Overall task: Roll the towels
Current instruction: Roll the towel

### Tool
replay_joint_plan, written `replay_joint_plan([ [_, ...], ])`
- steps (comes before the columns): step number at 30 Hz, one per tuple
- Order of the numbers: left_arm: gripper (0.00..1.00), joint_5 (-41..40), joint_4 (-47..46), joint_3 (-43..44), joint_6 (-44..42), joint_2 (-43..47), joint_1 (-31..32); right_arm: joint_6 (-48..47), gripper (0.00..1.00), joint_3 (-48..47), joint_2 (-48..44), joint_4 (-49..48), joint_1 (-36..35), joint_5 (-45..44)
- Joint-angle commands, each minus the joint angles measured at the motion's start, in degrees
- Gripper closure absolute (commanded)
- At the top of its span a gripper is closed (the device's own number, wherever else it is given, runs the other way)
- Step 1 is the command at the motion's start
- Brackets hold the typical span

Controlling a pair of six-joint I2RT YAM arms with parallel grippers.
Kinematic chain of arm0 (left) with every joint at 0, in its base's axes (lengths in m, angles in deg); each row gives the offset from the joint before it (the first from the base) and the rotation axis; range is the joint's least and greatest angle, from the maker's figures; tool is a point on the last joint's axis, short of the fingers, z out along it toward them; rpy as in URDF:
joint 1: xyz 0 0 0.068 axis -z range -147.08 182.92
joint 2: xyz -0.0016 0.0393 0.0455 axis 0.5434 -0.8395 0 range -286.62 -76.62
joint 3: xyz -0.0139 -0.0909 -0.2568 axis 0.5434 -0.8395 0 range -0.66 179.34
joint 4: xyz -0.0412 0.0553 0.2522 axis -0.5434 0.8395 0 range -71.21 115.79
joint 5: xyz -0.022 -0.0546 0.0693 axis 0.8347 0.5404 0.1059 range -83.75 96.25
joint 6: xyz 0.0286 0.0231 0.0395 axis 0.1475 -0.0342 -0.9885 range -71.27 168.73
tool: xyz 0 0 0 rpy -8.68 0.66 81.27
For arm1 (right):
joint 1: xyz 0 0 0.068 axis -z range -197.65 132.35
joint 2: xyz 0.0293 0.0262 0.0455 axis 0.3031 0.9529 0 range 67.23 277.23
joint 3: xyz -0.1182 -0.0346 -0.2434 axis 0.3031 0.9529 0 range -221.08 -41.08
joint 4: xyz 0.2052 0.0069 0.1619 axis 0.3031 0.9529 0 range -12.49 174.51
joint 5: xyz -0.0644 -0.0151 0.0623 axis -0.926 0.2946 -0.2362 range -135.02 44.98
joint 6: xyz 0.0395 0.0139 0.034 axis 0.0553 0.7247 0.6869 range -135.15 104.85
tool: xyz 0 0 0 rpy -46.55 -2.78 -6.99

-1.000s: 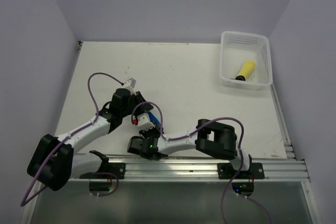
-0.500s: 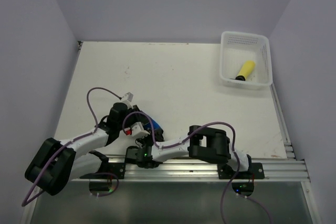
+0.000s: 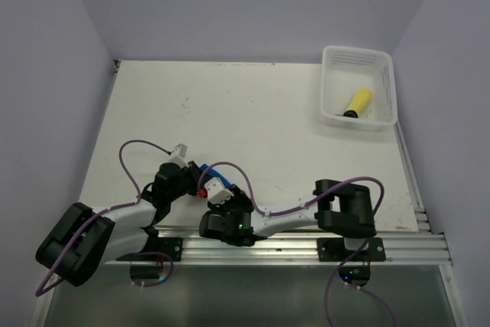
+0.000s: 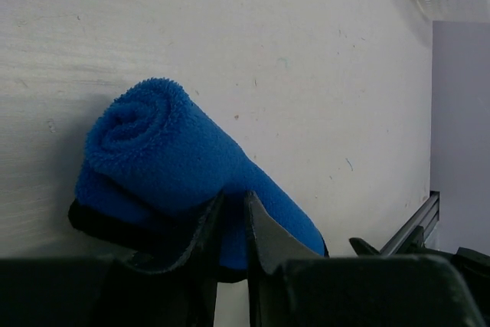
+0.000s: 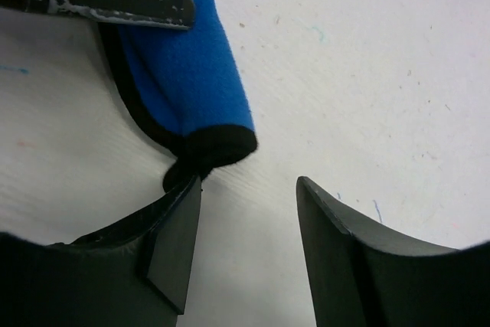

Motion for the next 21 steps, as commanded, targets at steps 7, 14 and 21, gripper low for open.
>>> replay_joint_plan([
  [7,0.78,-3.2,5.3,-3.3,-3.7,-1.5,-0.3,-2.0,0.41,14.6,-27.4,-16.7,14.1,40.7],
  [14,0.78,-2.9,6.2,-3.7,-4.7,-0.7,-0.3,2.5,0.53,9.4,-18.8,-15.1,26.6,63.4],
  [21,0.78,-3.2,8.3,-4.0,-5.1,1.9,-0.3,3.0,0.52,6.8,-11.2,-14.1,27.2,64.2],
])
